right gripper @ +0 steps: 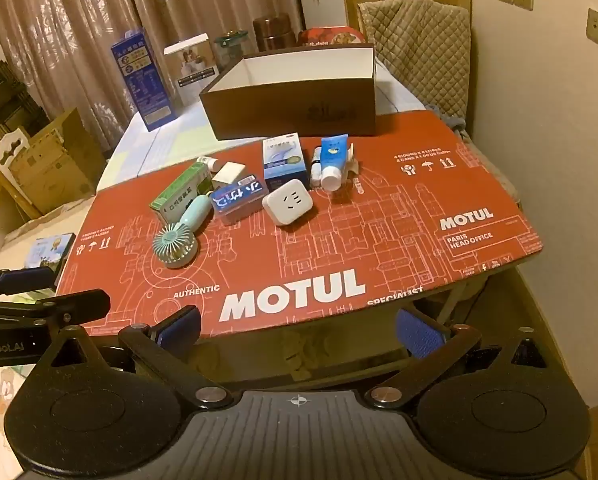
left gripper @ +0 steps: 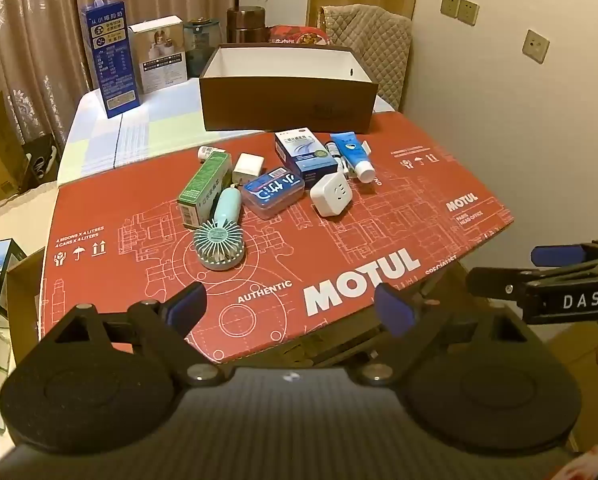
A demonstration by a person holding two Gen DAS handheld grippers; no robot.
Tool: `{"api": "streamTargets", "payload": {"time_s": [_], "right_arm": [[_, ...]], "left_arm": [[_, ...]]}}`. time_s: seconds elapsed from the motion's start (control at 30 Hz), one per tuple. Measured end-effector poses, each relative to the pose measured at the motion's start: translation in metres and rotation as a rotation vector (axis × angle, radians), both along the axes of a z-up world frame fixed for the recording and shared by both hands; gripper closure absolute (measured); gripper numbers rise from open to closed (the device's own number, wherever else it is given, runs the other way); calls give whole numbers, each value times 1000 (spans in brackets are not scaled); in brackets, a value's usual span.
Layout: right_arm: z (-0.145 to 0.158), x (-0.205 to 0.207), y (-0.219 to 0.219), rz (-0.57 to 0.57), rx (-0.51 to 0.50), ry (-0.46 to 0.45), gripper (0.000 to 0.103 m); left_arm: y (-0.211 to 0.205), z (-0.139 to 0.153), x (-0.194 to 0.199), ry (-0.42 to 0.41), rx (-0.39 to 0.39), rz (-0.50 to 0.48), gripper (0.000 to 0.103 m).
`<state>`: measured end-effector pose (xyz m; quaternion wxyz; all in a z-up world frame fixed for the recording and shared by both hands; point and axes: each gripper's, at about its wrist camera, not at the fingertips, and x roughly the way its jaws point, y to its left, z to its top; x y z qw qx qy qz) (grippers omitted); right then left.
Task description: Organize rigid objects
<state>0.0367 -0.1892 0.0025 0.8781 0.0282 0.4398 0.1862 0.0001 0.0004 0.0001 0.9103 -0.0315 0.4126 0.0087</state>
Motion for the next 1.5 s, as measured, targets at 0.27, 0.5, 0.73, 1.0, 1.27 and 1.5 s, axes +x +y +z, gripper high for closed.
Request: {"api": "streamTargets", "payload": {"time_s": [0.27, 0.5, 0.73, 1.0, 1.27, 1.5], "right_arm": [[0, 2, 1, 1, 3, -1, 2], [0, 5, 2, -1, 3, 2, 2], [2, 10, 1, 1, 6, 0, 2], [2, 10, 4, 1, 6, 1, 2], [3, 11, 3, -1, 7, 0, 2], [3, 12, 4, -1, 7, -1, 2]], "left_arm": [[0, 0, 0, 1, 3, -1, 14], [0, 0, 0, 3, 6, 0, 14], [0, 0, 0, 2, 8, 0, 14], [6, -4, 6, 3, 8, -3, 14], [4, -3, 9, 1, 12, -9, 14], [3, -3, 9, 2, 14, -8, 14]]}}
